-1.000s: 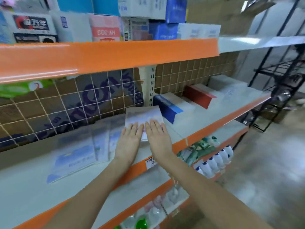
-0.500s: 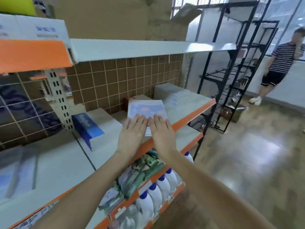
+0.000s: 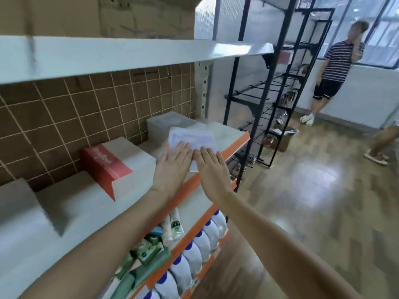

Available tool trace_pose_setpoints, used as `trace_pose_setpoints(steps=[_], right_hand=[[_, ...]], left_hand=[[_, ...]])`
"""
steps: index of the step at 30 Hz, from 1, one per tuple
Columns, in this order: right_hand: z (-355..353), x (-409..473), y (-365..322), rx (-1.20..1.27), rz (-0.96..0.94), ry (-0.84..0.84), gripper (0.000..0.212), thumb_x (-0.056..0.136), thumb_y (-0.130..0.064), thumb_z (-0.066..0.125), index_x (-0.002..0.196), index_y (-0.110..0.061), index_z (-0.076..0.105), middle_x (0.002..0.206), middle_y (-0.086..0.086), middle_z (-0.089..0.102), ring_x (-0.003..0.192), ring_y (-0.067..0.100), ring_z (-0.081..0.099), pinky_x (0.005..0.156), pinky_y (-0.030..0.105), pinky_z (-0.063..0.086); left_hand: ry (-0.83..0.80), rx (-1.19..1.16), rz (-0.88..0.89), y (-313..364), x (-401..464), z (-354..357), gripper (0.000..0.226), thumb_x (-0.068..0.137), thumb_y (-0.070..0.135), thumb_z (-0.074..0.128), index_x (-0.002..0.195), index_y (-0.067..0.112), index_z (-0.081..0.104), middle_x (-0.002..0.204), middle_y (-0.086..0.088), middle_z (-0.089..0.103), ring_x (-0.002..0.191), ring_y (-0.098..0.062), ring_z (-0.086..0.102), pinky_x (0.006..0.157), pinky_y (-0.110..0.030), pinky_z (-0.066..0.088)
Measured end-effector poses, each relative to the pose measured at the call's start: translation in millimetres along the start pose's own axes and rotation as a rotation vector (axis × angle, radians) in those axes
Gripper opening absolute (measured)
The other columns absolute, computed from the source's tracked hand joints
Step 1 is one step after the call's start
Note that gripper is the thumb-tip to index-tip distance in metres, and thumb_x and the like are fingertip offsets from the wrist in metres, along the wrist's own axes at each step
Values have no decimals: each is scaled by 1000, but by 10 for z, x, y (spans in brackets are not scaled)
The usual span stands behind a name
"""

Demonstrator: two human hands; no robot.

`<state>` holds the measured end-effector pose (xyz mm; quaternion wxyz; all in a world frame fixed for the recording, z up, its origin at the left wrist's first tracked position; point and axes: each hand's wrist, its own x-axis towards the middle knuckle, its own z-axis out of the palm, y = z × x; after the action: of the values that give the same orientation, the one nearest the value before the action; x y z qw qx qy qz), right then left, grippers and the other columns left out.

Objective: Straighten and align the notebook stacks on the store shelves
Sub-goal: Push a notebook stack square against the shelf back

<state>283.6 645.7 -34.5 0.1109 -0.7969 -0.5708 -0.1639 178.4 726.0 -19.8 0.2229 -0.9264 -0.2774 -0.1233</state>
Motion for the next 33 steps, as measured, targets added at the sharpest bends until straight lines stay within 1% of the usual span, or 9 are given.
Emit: trace_pose_setpoints(steps=[2, 7, 12, 15, 18, 21, 25, 30, 33], right_hand=[[96, 296, 196, 17, -15, -1, 58, 97, -4, 35, 150, -7, 13, 157, 11, 16, 145, 24, 11, 117, 39, 1], [382, 945, 601, 42, -137, -83, 58, 95, -2, 34, 149, -8, 16, 156, 10, 18, 145, 22, 12, 117, 37, 4], [639, 1383, 809, 124, -259, -157, 58, 93, 1, 31, 149, -10, 21, 157, 7, 20, 145, 19, 15, 117, 34, 5], [798, 1633, 872, 184, -352, -148, 60, 91, 1, 32, 149, -10, 22, 156, 8, 21, 145, 18, 15, 117, 32, 4], [926, 1838, 924, 271, -427, -130, 57, 90, -2, 27, 146, -8, 30, 153, 10, 28, 144, 20, 21, 118, 31, 6], [1014, 1992, 997, 389, -498, -48, 54, 84, 1, 33, 136, -2, 46, 141, 17, 46, 136, 28, 38, 116, 37, 19], [1104, 2105, 1123, 449, -589, -28, 56, 76, 3, 57, 131, -5, 54, 137, 13, 52, 132, 27, 45, 115, 38, 22], [1113, 2395, 1293, 447, -754, -205, 54, 88, -24, 52, 140, -21, 40, 151, -2, 34, 142, 12, 24, 115, 23, 8], [1103, 2482, 1424, 497, -797, -322, 61, 89, -36, 57, 144, -23, 33, 155, -3, 26, 144, 11, 16, 114, 25, 6]], left_hand=[[117, 28, -48, -18, 308, 134, 53, 97, 11, 16, 148, 15, 23, 156, 2, 18, 145, -13, 11, 117, -39, 8], [-123, -38, -120, 12, 912, 478, 52, 101, 11, 19, 150, 11, 1, 159, -2, -1, 146, -21, -5, 116, -42, -5], [17, -114, -230, 9, 1183, 637, 47, 89, 5, 37, 135, 6, 48, 140, -6, 49, 129, -24, 47, 110, -36, 34], [86, -140, -306, -30, 1284, 752, 39, 67, -9, 60, 104, -1, 70, 105, -15, 70, 94, -31, 68, 78, -43, 57], [42, -135, -387, -25, 1382, 808, 48, 56, -13, 71, 103, -3, 70, 102, -17, 70, 92, -33, 69, 75, -46, 57], [21, -108, -449, 32, 1479, 849, 39, 68, -2, 58, 105, 0, 70, 105, -14, 70, 94, -29, 69, 78, -41, 57], [-84, -210, -547, 111, 1543, 885, 60, 72, 17, 78, 125, 0, 57, 127, -16, 59, 118, -34, 55, 103, -46, 39], [-172, -190, -618, 150, 1630, 960, 65, 94, 50, 41, 146, 12, 29, 152, -3, 31, 141, -18, 23, 116, -31, 9], [-156, -253, -667, 177, 1607, 954, 67, 93, 54, 40, 146, 16, 29, 153, 1, 27, 142, -13, 17, 115, -29, 8]])
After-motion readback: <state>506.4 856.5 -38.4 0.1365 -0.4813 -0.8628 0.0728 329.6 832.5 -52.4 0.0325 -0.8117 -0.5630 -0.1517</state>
